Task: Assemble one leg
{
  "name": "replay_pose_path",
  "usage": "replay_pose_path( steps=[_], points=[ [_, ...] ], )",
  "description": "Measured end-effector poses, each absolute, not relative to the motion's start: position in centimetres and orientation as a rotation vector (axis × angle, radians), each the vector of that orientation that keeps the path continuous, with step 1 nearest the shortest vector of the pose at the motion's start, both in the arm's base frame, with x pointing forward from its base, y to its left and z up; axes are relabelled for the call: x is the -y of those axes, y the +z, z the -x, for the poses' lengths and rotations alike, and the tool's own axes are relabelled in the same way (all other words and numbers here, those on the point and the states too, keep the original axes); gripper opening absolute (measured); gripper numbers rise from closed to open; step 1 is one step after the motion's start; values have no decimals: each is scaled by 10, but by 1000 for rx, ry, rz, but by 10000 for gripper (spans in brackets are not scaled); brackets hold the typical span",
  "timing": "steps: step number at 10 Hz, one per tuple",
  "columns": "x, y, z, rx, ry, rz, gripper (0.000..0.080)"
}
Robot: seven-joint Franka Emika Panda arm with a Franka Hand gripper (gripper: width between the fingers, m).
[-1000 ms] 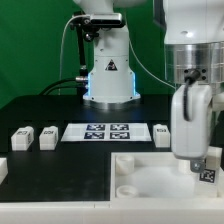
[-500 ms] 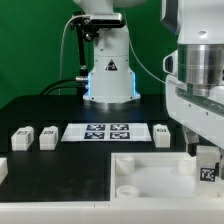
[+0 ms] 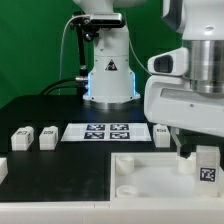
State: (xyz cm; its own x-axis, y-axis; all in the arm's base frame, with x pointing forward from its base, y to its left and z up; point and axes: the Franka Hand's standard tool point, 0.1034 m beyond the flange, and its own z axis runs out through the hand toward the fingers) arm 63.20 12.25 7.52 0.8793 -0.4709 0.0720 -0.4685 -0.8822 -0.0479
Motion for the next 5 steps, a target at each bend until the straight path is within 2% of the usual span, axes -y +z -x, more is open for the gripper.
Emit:
replay_pose_path(
  steps=[1,3,4,5],
  points=[
    [-123,72,-630,-531,-136,3068,649],
    [-121,72,-631,-486,-138,3078,649],
    [-121,72,-630,-557,-137,3064,555],
    [-120,72,-631,-553,-137,3066,555]
  ],
)
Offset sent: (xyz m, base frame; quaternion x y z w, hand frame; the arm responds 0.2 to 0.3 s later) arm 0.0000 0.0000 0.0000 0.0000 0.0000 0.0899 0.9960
